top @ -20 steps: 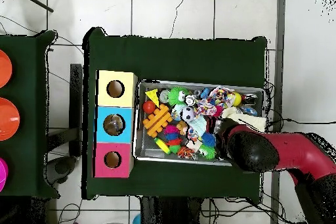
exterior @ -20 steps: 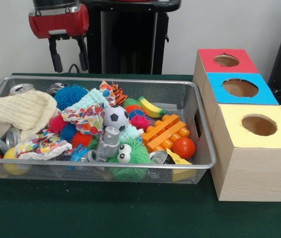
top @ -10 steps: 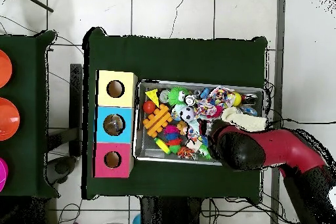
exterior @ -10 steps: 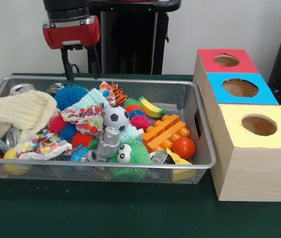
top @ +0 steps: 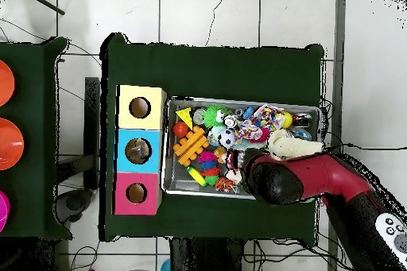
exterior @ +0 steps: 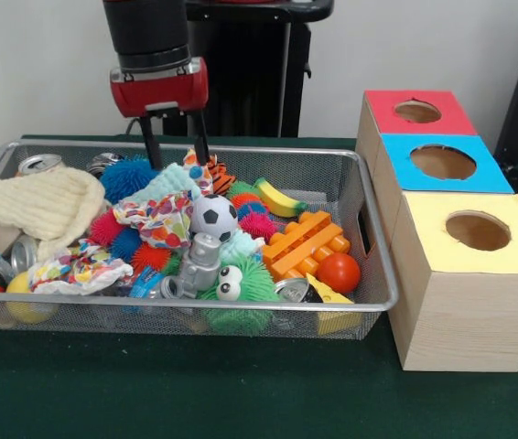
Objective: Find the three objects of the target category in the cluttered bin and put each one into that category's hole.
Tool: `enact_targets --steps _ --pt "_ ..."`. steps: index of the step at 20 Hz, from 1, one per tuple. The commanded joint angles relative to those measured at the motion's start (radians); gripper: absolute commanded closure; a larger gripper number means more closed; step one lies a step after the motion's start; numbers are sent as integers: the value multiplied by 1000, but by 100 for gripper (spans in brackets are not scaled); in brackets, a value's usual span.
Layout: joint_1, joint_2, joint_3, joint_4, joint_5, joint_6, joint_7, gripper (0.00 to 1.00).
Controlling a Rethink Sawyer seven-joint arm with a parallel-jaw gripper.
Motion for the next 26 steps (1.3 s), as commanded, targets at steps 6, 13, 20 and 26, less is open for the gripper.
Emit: enact_targets --steps 6,13,20,26 --pt "13 101 -86 -94 -133 -103 -57 0" --pt "40 150 -137 -111 -189 -179 -10 0" --pt "104 206 -220 -154 -259 -270 41 0" --pt "201 294 -339 -242 -309 -377 111 0"
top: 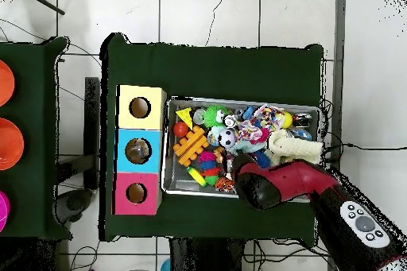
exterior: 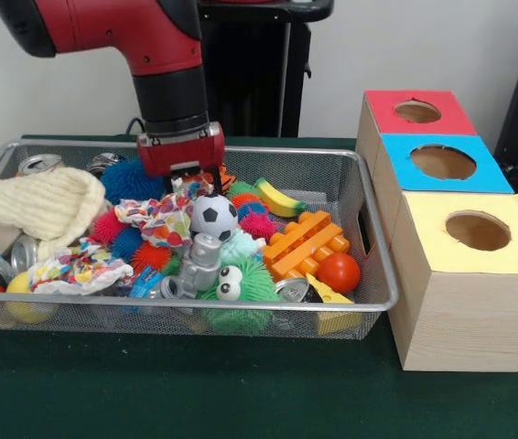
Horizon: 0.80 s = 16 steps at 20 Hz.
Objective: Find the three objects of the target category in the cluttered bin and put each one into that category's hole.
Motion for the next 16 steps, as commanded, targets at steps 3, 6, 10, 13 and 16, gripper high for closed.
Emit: enact_targets --steps 3,6,10,13,16 --pt "116 140 -196 -202 -98 -160 125 0" --pt "136 137 -220 -202 -68 -162 114 0" --pt "161 135 -254 -205 -36 -183 118 100" --pt "171 131 -265 -203 -15 -181 112 100" --pt "184 115 -270 -190 20 -155 111 100"
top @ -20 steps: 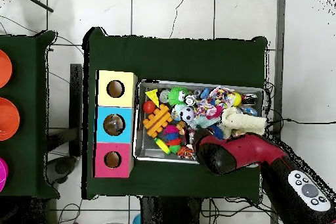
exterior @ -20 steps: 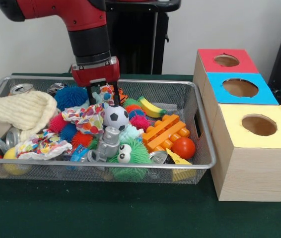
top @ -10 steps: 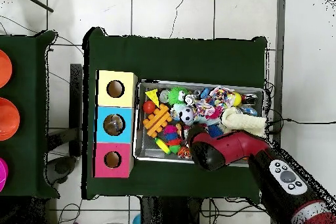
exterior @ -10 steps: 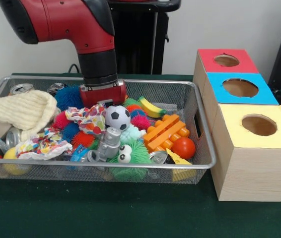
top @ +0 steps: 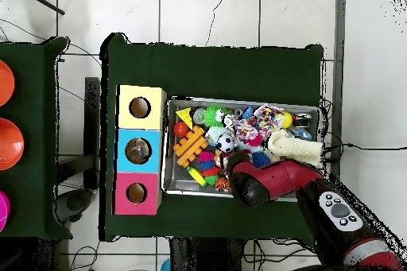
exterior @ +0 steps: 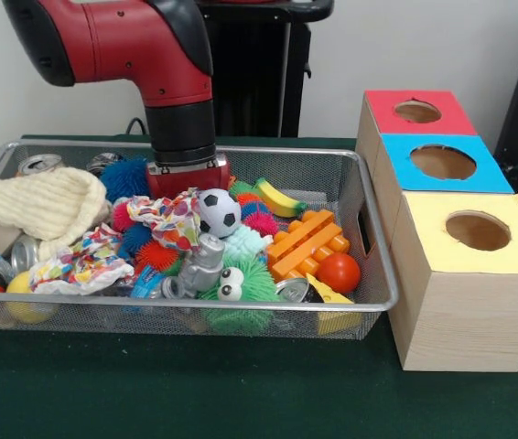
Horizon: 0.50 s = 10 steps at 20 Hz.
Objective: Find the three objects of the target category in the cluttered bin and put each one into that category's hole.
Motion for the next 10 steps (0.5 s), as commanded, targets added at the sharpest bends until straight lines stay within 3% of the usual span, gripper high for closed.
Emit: enact_targets --steps 1,6,10 --pt "33 35 -78 -88 47 31 114 100" --pt "71 -23 -89 -45 140 111 119 100" --pt "83 -161 -64 45 238 210 78 100"
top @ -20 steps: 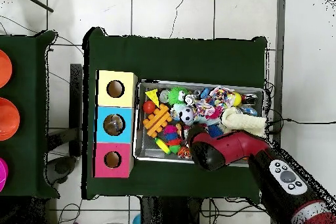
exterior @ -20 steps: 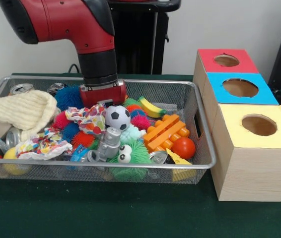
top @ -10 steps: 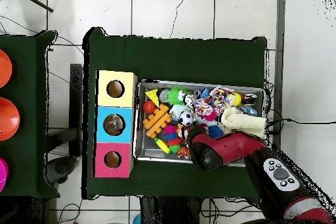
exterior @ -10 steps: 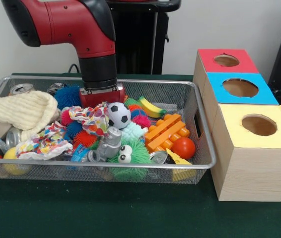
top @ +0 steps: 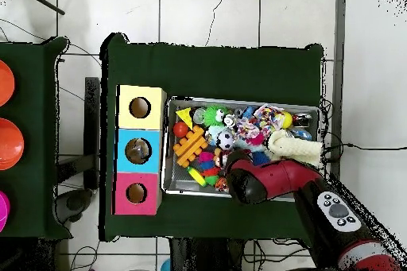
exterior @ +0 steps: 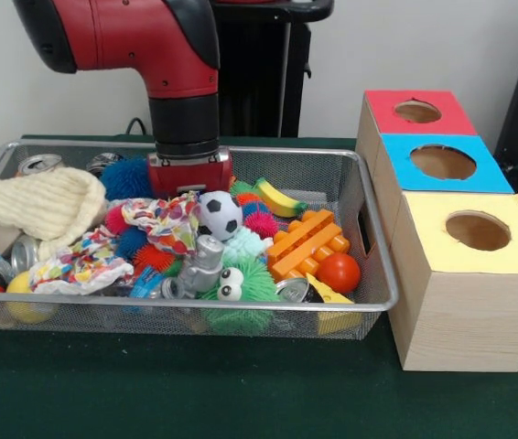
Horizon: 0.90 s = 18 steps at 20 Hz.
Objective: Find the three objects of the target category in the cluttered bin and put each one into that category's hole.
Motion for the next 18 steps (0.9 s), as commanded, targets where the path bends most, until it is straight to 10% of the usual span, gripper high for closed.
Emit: enact_targets --steps 1,9,18 --pt "30 -150 -3 59 141 201 74 100" --pt "59 -386 48 172 351 386 43 100" --pt "107 -452 29 188 439 446 45 100"
